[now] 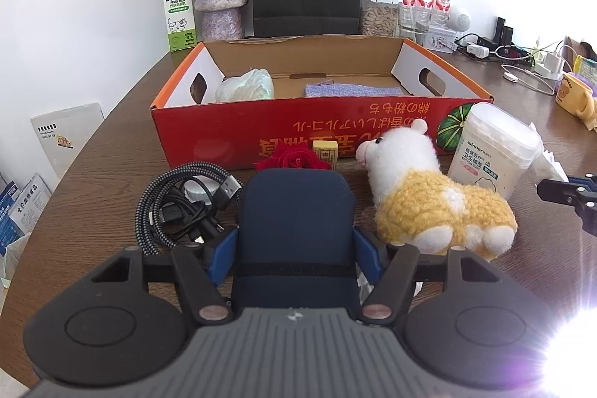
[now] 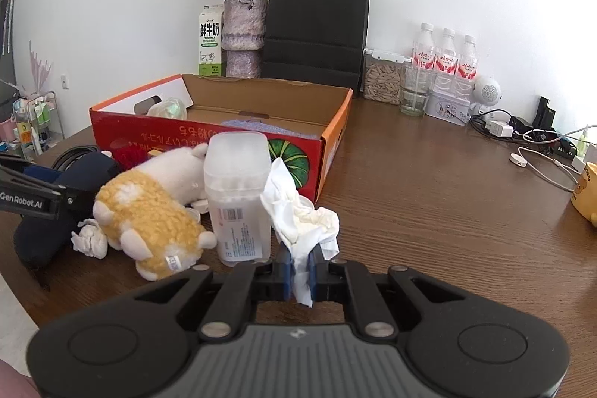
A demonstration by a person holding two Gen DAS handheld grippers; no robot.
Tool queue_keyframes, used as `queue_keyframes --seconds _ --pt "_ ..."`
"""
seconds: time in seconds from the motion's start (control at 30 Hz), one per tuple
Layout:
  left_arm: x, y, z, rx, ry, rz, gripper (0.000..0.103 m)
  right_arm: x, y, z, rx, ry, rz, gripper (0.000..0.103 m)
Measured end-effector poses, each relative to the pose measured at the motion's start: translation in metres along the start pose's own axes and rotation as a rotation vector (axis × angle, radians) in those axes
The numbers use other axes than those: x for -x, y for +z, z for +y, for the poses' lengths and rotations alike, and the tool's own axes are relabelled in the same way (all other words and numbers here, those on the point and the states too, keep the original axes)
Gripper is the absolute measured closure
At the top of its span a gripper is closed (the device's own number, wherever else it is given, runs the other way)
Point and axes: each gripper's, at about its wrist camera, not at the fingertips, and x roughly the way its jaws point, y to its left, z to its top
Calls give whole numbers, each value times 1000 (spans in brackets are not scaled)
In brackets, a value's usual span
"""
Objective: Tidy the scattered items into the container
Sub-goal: 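Grasp the white tissue with the right tool while the left grasps the blue case, then lift both items over the box wall and release them inside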
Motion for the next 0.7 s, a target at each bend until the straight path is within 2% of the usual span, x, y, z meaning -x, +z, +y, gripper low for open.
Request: queue_keyframes --seconds 0.27,0.7 --pt "16 4 4 7 -34 -50 38 15 11 5 17 -18 -48 95" --pt "33 24 16 42 -41 -150 38 18 45 18 33 -1 -136 95"
